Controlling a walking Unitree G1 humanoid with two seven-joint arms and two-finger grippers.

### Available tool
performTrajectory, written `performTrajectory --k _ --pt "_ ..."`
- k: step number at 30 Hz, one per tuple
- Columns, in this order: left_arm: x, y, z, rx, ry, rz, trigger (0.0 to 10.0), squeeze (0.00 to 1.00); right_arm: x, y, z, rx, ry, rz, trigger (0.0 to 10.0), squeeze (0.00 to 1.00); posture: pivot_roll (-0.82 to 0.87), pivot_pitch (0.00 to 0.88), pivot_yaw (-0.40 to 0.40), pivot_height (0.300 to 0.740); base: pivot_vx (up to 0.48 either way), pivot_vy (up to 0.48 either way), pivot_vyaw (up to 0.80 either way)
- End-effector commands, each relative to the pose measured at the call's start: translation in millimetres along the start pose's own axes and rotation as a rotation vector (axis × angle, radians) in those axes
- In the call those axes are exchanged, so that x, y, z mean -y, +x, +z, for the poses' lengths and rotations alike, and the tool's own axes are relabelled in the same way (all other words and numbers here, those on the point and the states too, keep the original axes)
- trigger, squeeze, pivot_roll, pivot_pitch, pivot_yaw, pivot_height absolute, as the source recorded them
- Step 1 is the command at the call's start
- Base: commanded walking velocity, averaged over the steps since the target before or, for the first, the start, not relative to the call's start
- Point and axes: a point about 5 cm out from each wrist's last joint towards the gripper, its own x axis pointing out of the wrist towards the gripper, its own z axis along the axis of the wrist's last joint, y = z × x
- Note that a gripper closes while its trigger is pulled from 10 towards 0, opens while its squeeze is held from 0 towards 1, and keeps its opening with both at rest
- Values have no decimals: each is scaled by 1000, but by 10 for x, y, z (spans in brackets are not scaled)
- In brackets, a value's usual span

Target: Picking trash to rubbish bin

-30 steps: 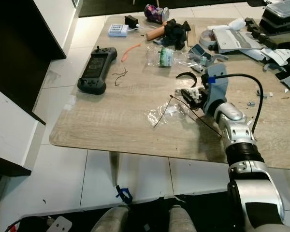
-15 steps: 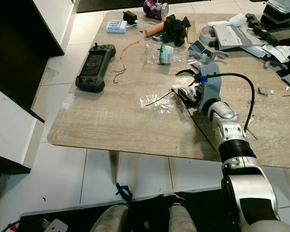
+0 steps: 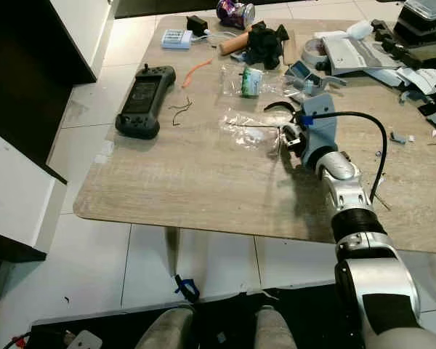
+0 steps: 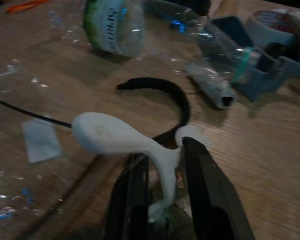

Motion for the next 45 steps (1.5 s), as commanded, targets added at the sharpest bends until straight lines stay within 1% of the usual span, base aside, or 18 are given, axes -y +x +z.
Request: performTrajectory --k 1,8,9,11,12,13,15,17,25,27,30,33,34,35,37,41,42,45 --pt "-33 -22 -81 -27 8 6 10000 0 -64 -20 -273 -106 27 20 0 0 76 213 89 740 0 0 0" --pt "24 6 -9 -17 4 -1 10000 0 -95 -13 -61 75 65 40 0 0 67 195 79 740 0 0 0" --pt "24 6 -9 -17 4 -1 10000 0 -95 -13 -61 75 65 40 0 0 67 195 79 740 0 0 0" --pt "41 12 7 -13 0 -2 10000 0 -96 -27 95 189 103 51 0 0 63 195 77 740 0 0 0" --pt "41 12 7 -13 0 -2 10000 0 -96 -27 95 189 103 51 0 0 63 195 77 740 0 0 0" --pt "57 17 16 -13 -5 -3 10000 0 -63 -52 212 274 145 35 0 0 52 179 74 740 0 0 0" --pt "61 19 18 -14 -6 -4 10000 0 -50 -59 237 294 160 27 0 0 52 179 74 740 0 0 0" --pt "66 24 29 -17 -13 -2 10000 0 26 -92 333 369 233 -10 0 0 42 170 70 740 0 0 0" --pt "55 34 89 0 -16 2 10000 0 131 -201 415 471 299 -73 0 0 36 182 66 740 0 0 0" --pt "55 34 84 -5 -18 2 10000 0 117 -239 452 524 359 -46 0 0 25 171 68 740 0 0 0" --pt "53 32 66 -16 -20 3 10000 0 -23 -305 580 633 512 104 0 0 18 165 66 740 0 0 0" --pt "51 32 64 -18 -20 5 10000 0 -87 -326 616 660 556 162 0 0 13 162 64 740 0 0 0" --pt "46 33 69 -19 -20 8 10000 0 -188 -338 638 667 573 235 1333 0 6 165 62 740 0 0 0" --pt "42 33 71 -19 -20 10 10000 0 -302 -355 648 665 556 293 10000 0 6 165 62 740 0 0 0" --pt "31 34 83 -17 -16 13 10000 0 -529 -395 653 657 540 404 10000 0 5 179 59 740 0 0 0" --pt "13 34 90 -20 -20 17 10000 0 -772 -489 660 648 539 560 10000 0 4 160 59 740 0 0 0" --pt "13 34 90 -20 -20 17 10000 0 -772 -489 660 648 539 560 10000 0 4 160 59 740 0 0 0" --pt "-18 29 68 -43 -35 13 10000 0 -1019 -454 597 584 533 664 10000 0 3 136 68 740 0 0 0"
